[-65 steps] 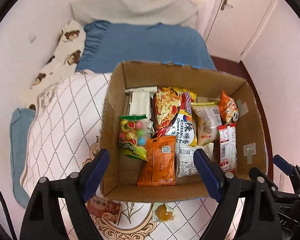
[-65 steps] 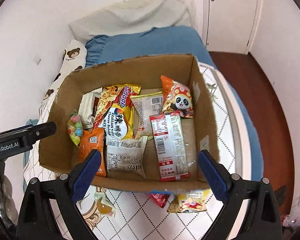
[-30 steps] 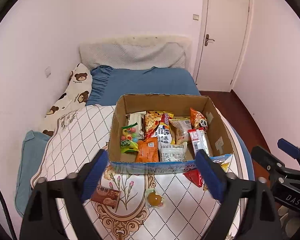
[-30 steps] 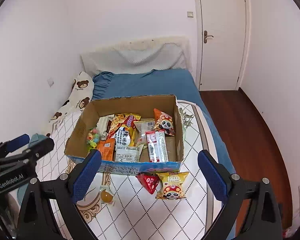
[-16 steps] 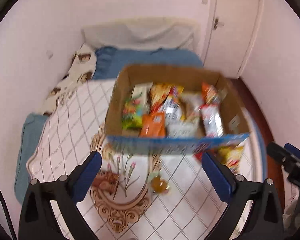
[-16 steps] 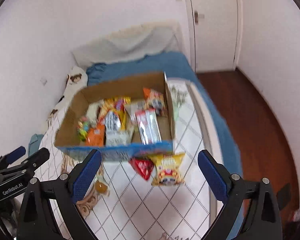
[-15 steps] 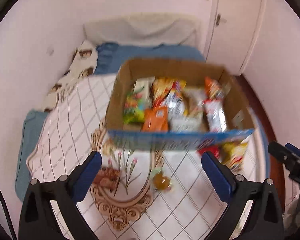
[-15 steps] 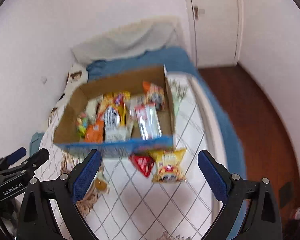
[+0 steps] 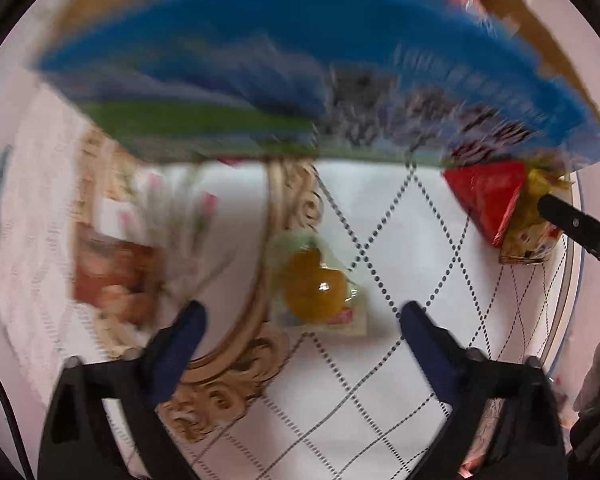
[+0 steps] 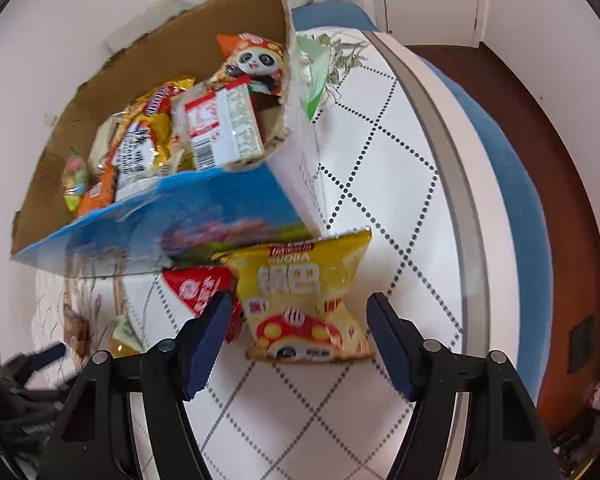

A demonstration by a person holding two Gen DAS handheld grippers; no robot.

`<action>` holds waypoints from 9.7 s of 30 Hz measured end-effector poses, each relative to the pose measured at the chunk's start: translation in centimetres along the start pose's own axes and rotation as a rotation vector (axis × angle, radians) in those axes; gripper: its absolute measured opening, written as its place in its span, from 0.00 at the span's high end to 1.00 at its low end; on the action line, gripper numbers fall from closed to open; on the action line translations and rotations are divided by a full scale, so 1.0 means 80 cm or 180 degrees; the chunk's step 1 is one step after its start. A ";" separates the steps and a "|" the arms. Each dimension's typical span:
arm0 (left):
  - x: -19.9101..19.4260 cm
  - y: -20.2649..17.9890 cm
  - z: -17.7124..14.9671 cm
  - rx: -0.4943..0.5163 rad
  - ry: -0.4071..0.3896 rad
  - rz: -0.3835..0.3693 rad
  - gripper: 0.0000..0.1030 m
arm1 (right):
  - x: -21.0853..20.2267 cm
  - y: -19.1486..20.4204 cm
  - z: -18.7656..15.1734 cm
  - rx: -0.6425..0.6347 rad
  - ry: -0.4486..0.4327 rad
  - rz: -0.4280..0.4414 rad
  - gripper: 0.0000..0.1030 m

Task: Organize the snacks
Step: 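Grasp the round yellow candy with left tool while right tool grasps the yellow GUOBA bag, then carry both snacks into the box and open both tools, then move both open tools back over the last snacks, then grasp the brown biscuit pack with left tool while right tool grasps the red triangular pack, then carry both packs into the box and open both tools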

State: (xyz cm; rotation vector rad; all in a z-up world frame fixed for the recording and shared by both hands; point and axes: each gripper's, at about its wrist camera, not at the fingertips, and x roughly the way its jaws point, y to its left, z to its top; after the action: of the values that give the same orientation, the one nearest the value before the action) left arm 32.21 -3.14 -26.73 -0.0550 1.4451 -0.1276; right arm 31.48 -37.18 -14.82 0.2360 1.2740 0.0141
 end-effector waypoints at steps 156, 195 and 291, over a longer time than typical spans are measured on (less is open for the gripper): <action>-0.059 0.171 -0.075 -0.1506 -0.0254 -0.0080 0.08 | -0.017 0.073 -0.076 -0.0330 -0.0262 0.0118 0.35; 0.065 0.055 -0.119 -0.0745 0.0485 -0.0213 0.21 | 0.009 0.094 -0.135 -0.0489 0.0502 0.0277 0.52; -0.147 0.009 0.176 -0.0027 -0.0546 0.0057 0.09 | -0.060 0.124 0.156 -0.0356 -0.0068 -0.0246 0.03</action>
State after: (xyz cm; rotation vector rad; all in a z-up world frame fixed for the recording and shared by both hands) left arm 44.76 -1.57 -13.44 -0.0586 1.2745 -0.0997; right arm 43.08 -30.24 -5.11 0.0902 1.2561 0.0166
